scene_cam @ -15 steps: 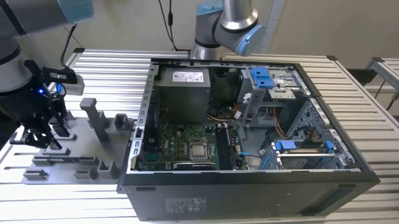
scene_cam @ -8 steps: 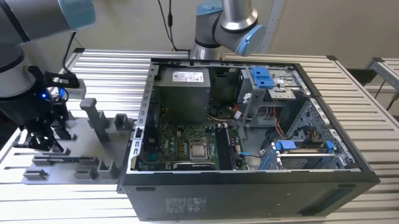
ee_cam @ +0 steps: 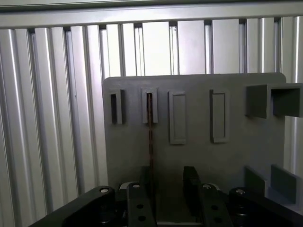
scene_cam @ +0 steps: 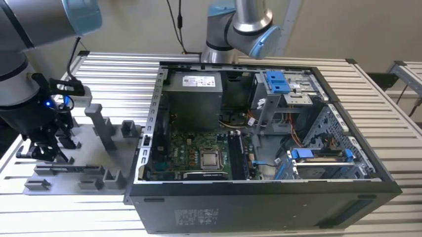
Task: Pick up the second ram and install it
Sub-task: 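Pick up the second ram and move it above second insertion slot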
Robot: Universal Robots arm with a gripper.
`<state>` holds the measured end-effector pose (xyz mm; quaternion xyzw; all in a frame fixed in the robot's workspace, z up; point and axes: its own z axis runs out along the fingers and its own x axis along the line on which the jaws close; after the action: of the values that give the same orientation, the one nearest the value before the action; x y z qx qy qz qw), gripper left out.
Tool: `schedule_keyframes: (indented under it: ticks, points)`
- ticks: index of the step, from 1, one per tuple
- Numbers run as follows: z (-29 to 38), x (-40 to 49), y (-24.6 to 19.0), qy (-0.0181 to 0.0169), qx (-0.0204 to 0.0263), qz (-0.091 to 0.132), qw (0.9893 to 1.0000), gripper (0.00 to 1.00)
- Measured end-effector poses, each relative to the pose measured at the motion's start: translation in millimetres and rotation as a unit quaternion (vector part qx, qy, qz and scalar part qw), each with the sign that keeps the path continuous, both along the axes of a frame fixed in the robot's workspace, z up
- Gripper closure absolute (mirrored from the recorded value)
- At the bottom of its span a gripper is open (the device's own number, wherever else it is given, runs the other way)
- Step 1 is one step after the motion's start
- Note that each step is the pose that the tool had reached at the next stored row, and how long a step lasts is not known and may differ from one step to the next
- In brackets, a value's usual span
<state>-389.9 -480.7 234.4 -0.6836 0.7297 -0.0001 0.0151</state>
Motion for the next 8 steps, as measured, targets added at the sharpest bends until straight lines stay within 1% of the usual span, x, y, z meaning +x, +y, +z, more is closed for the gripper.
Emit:
schedule_keyframes:
  ticks: [8]
  points:
    - [-0.9, 0.1, 0.0, -0.0002, 0.0001, 0.0, 1.0, 0.58]
